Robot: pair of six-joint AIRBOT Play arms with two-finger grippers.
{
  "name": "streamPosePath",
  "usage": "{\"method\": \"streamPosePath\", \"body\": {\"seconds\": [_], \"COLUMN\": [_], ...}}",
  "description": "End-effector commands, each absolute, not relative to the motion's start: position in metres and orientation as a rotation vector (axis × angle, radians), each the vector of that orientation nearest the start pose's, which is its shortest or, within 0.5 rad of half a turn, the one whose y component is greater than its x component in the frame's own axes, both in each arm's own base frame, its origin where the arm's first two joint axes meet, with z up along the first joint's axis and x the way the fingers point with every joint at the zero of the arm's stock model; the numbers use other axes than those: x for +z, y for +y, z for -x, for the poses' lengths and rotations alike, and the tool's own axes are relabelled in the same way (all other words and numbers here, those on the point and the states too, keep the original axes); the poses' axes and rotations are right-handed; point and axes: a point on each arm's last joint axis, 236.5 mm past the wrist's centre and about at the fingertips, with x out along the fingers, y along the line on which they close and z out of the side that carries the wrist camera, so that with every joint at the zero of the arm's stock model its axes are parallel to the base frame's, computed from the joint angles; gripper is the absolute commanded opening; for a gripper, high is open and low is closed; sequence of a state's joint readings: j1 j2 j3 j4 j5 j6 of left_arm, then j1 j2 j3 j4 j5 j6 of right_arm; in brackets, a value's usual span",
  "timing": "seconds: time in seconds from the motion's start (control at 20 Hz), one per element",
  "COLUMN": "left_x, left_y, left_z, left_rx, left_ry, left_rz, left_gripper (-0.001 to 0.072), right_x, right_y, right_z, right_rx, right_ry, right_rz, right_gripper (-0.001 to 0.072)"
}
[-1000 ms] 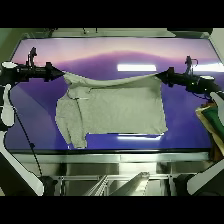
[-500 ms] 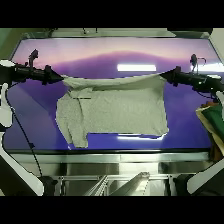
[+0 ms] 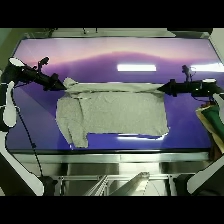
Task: Fold the shirts.
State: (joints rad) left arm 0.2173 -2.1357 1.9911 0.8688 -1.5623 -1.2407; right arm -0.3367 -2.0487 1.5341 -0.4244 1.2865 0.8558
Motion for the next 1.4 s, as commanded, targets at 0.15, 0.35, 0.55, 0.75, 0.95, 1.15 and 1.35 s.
{"method": "streamPosePath", "body": {"seconds": [0.15, 0.35, 0.55, 0.75, 0.95, 1.15, 1.35], "left_x": [-0.076, -0.082, -0.103, -0.104, -0.099, -0.069, -0.041], "left_y": [-0.026, -0.028, -0.046, -0.045, -0.037, -0.006, 0.031], "left_z": [-0.503, -0.510, -0.496, -0.506, -0.502, -0.493, -0.469], "left_rx": [-0.497, -0.483, -0.525, -0.517, -0.490, -0.415, -0.319], "left_ry": [1.473, 1.452, 1.537, 1.493, 1.518, 1.564, 1.538], "left_rz": [0.480, 0.482, 0.484, 0.463, 0.505, 0.606, 0.650], "left_gripper": [0.0013, 0.0014, 0.0013, 0.0014, 0.0294, 0.0293, 0.0294], "right_x": [-0.100, -0.102, -0.103, -0.103, -0.106, -0.108, -0.071], "right_y": [0.017, 0.025, 0.043, 0.041, 0.036, -0.016, -0.059], "right_z": [-0.515, -0.512, -0.511, -0.511, -0.507, -0.487, -0.455], "right_rx": [0.579, 0.599, 0.632, 0.631, 0.647, 0.458, 0.392], "right_ry": [1.090, 1.106, 1.120, 1.119, 1.122, 1.268, 1.324], "right_rz": [-0.803, -0.806, -0.782, -0.778, -0.687, -0.541, -0.472], "right_gripper": [0.0011, 0.0012, 0.0012, 0.0021, 0.0381, 0.0381, 0.0381]}}
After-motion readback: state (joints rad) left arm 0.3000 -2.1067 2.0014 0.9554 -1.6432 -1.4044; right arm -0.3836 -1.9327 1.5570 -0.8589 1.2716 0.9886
